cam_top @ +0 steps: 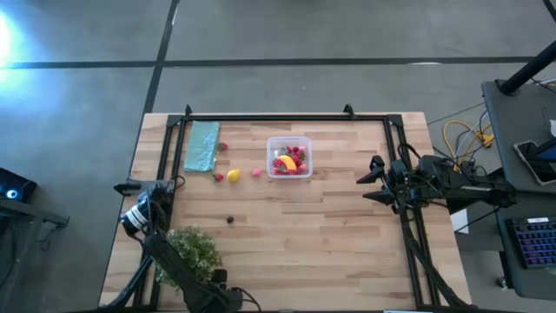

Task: Pick and placing Produce into tupperware
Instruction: Put the pink peach into the transparent bin

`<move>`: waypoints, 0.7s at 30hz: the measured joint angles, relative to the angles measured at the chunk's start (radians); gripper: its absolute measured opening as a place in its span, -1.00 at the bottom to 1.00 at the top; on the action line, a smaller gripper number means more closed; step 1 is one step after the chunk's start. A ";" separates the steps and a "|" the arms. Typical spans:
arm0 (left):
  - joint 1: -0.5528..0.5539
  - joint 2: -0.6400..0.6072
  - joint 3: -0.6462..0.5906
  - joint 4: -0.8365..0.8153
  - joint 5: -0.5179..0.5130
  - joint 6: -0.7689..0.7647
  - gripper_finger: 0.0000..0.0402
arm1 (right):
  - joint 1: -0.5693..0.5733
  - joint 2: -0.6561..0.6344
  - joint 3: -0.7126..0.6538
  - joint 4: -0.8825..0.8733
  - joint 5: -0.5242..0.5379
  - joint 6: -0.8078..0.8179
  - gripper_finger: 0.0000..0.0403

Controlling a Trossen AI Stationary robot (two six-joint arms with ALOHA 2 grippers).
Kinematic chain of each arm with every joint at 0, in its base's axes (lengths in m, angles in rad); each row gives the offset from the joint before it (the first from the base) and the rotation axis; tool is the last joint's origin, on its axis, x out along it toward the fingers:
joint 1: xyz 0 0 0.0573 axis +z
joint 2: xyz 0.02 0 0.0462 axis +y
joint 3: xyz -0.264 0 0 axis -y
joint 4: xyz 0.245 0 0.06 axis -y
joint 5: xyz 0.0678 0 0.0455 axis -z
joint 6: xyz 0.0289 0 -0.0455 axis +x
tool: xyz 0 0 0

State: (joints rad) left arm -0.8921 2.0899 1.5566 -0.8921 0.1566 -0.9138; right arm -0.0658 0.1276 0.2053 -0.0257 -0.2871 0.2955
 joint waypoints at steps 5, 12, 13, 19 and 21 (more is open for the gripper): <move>0.000 0.000 -0.005 -0.002 -0.001 -0.013 -0.13 | 0.000 0.000 0.000 0.000 0.000 0.000 0.13; 0.000 0.000 -0.002 -0.005 -0.006 -0.048 -0.14 | 0.000 0.000 0.000 0.000 0.000 0.000 0.13; 0.000 0.000 -0.001 -0.006 -0.007 -0.048 -0.16 | 0.000 0.000 0.000 0.000 0.000 0.000 0.13; 0.000 0.002 0.006 -0.016 -0.011 -0.048 -0.45 | 0.000 0.000 0.000 0.000 0.000 0.000 0.13; 0.000 0.002 0.010 -0.016 -0.010 -0.049 -0.56 | 0.000 0.000 0.000 0.000 0.000 0.000 0.13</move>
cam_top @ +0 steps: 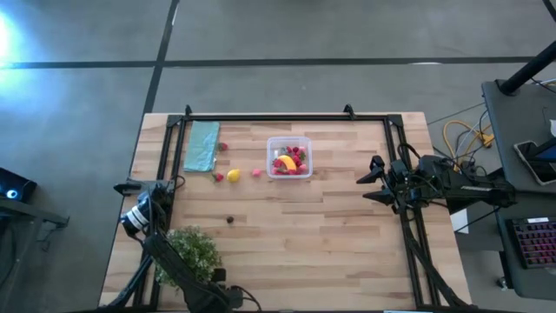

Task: Pick and placing Produce into tupperware
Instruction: Put the pink peach into the transparent bin

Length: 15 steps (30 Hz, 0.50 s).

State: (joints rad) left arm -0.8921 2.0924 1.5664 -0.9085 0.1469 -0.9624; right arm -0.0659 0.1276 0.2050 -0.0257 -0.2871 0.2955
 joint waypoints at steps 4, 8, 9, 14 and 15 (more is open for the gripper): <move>0.001 0.001 0.012 0.005 0.004 0.000 -0.69 | 0.000 0.000 0.000 0.000 0.000 0.000 0.13; 0.013 0.001 0.044 0.007 0.002 0.010 -0.68 | 0.000 0.000 0.000 0.000 0.000 0.000 0.13; 0.017 0.001 0.057 0.007 -0.002 0.023 -0.68 | 0.000 0.000 0.000 0.000 0.000 0.000 0.13; 0.055 0.001 0.151 0.001 -0.078 0.181 -0.68 | 0.000 0.000 0.000 0.000 0.000 0.000 0.13; 0.066 0.001 0.170 -0.005 -0.095 0.219 -0.68 | 0.000 0.000 0.000 0.000 0.000 0.000 0.13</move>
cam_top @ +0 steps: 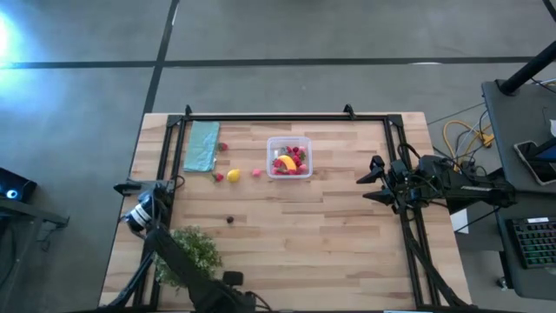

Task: Pick and placing Produce into tupperware
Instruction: Put the pink peach into the transparent bin, then put the black cherry into the transparent bin

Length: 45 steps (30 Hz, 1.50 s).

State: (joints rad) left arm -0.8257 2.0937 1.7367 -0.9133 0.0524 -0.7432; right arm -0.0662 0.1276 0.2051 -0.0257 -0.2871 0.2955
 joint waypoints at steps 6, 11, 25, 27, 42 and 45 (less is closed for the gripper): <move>0.113 0.000 0.111 -0.154 -0.086 0.189 -0.67 | 0.000 0.000 0.000 0.000 0.000 0.000 0.13; 0.266 -0.001 0.221 -0.287 -0.167 0.456 -0.67 | 0.000 0.000 0.000 0.000 0.000 0.000 0.13; 0.817 -0.003 0.347 -0.290 -0.237 0.548 -0.67 | 0.000 0.000 0.000 0.000 0.000 0.000 0.13; 0.874 -0.003 0.345 -0.289 -0.275 0.609 -0.67 | 0.000 0.000 0.000 0.000 0.000 0.000 0.13; 1.078 -0.003 0.254 -0.187 -0.135 0.646 -0.04 | 0.000 0.000 0.000 0.000 0.000 0.000 0.13; 1.064 -0.003 0.245 -0.302 -0.140 0.645 0.09 | 0.000 0.000 0.000 0.000 0.000 0.000 0.13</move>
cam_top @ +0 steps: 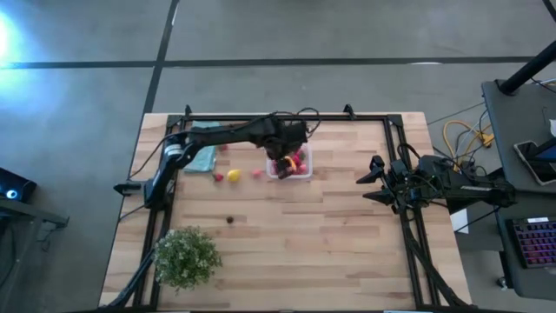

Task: Pick and placing Produce into tupperware
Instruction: Put the black cherry into the transparent bin

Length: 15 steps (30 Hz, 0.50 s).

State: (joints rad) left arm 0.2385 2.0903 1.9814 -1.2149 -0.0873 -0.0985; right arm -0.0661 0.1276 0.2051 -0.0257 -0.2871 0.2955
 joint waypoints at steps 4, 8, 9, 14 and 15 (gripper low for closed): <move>-0.060 0.000 -0.001 -0.214 0.004 -0.045 0.12 | 0.000 0.000 0.000 0.000 0.000 0.000 0.13; -0.135 -0.001 -0.013 -0.362 0.019 -0.193 0.12 | 0.000 0.000 0.000 0.000 0.000 0.000 0.13; -0.153 -0.004 -0.028 -0.351 0.041 -0.228 0.12 | 0.000 0.000 0.000 0.000 0.000 0.000 0.13; -0.255 -0.033 -0.127 -0.334 0.095 -0.338 0.13 | 0.000 0.000 0.000 0.000 0.000 0.000 0.13; -0.276 -0.039 -0.156 -0.332 0.076 -0.362 0.13 | 0.000 0.000 0.000 0.000 0.000 0.000 0.13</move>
State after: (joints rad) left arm -0.0379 2.0514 1.8254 -1.5469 -0.0109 -0.4608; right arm -0.0659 0.1276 0.2051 -0.0257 -0.2871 0.2955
